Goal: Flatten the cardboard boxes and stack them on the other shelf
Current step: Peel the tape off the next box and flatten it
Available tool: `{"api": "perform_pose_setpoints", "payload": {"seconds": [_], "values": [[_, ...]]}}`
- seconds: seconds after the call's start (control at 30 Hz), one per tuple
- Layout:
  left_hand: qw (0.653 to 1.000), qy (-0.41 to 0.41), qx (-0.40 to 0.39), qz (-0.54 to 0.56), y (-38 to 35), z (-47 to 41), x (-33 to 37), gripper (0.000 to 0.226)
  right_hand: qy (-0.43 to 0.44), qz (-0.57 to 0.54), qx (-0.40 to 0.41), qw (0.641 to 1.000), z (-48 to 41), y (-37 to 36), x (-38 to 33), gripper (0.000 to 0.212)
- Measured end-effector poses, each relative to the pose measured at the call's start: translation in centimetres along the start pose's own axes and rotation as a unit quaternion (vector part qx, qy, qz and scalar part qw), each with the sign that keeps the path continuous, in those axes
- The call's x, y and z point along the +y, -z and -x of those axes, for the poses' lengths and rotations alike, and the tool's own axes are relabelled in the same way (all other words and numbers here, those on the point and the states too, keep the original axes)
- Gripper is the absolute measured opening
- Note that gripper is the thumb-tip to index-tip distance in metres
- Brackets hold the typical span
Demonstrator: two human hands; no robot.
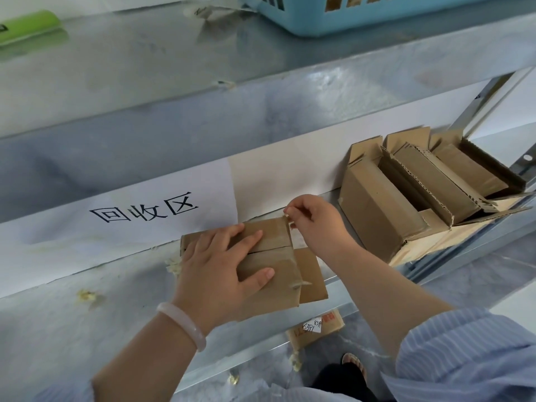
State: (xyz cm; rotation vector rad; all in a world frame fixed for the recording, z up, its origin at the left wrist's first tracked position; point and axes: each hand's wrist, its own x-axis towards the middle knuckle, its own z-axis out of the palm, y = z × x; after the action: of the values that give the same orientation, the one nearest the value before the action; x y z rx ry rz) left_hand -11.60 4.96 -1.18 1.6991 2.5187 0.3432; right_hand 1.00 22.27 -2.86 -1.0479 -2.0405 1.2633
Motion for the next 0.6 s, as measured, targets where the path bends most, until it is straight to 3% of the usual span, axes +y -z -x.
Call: {"api": "perform_pose_setpoints", "payload": {"seconds": [0.3, 0.47, 0.6], "values": [[1.0, 0.001, 0.007, 0.001, -0.3, -0.3, -0.3, 0.076, 0.004, -0.096, 0.019, 0.995, 2.7, 1.2, -0.3, 0.01], [1.0, -0.004, 0.015, -0.01, -0.5, -0.3, -0.4, 0.077, -0.085, -0.223, 0.026, 0.971, 2.5, 1.2, -1.0, 0.007], [1.0, -0.007, 0.018, -0.007, -0.7, -0.1, -0.5, 0.076, -0.101, -0.171, 0.048, 0.979, 1.9, 0.8, -1.1, 0.016]]}}
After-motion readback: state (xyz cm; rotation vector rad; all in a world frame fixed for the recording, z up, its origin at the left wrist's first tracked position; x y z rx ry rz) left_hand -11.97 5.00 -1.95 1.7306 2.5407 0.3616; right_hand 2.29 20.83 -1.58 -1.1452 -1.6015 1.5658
